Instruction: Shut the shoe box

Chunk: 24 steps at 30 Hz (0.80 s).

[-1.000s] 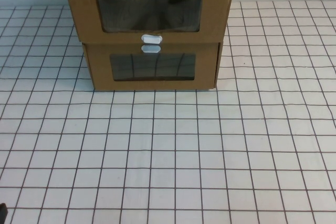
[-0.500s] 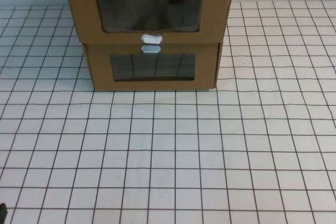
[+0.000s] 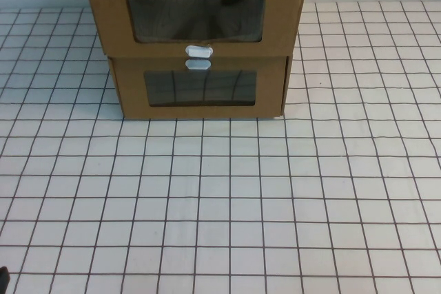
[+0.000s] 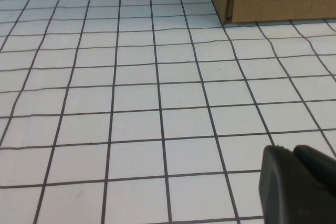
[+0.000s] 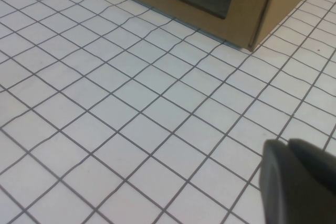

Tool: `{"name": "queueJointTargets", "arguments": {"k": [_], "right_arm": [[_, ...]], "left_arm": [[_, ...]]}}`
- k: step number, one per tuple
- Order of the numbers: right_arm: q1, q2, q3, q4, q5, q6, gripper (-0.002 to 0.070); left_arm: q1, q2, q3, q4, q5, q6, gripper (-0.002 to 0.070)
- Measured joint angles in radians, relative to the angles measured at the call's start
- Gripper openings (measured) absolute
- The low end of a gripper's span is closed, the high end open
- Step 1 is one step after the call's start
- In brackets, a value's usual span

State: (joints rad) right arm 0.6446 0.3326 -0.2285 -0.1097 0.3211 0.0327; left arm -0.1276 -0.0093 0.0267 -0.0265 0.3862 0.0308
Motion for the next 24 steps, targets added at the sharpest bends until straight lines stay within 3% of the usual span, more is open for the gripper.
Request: {"name": "queueJointTargets", "arguments": {"k": [7, 15, 24], "right_arm": [[-0.088, -0.049, 0.000, 0.000, -0.002, 0.000, -0.0015], [-0.440, -0.240, 0.061, 0.090, -0.014, 0.000, -0.0015], [-0.661, -0.340, 0.250, 0.167, 0.020, 0.000, -0.0015]], "left_arm": [[0.000, 0.000, 0.000, 0.000, 0.002, 0.000, -0.0002], [0.000, 0.000, 0.000, 0.000, 0.002, 0.000, -0.0002], [0.000, 0.000, 0.000, 0.001, 0.002, 0.000, -0.0002]]}}
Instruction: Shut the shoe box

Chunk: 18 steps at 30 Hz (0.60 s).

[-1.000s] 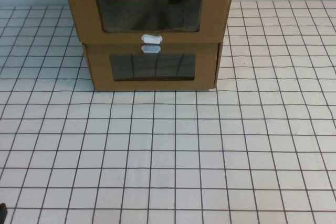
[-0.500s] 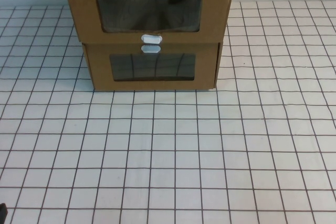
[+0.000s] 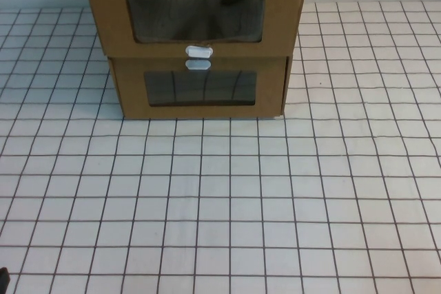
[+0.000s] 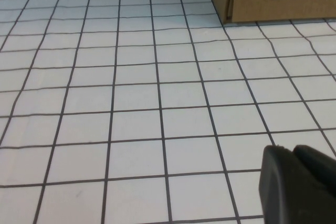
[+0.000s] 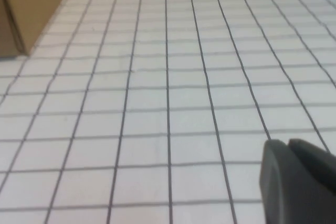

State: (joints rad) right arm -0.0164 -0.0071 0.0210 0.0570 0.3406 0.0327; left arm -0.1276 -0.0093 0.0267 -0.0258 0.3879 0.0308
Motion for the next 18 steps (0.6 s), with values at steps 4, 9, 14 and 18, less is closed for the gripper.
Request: {"name": "queueJointTargets", "arguments": {"k": [4, 9, 14, 18], "right_arm": [[-0.024, 0.000, 0.003, 0.007, 0.055, 0.000, -0.0015], [-0.029, -0.002, 0.003, 0.008, 0.061, 0.000, -0.0015], [-0.028, -0.002, 0.003, 0.011, 0.064, 0.000, -0.0015], [-0.028, -0.002, 0.003, 0.011, 0.064, 0.000, -0.0015]], "left_arm": [[0.000, -0.002, 0.000, 0.000, 0.002, 0.000, -0.0003], [0.000, -0.002, 0.000, 0.000, 0.002, 0.000, -0.0002], [0.000, -0.002, 0.000, 0.000, 0.002, 0.000, -0.0002], [0.000, -0.002, 0.000, 0.000, 0.002, 0.000, -0.0002]]}}
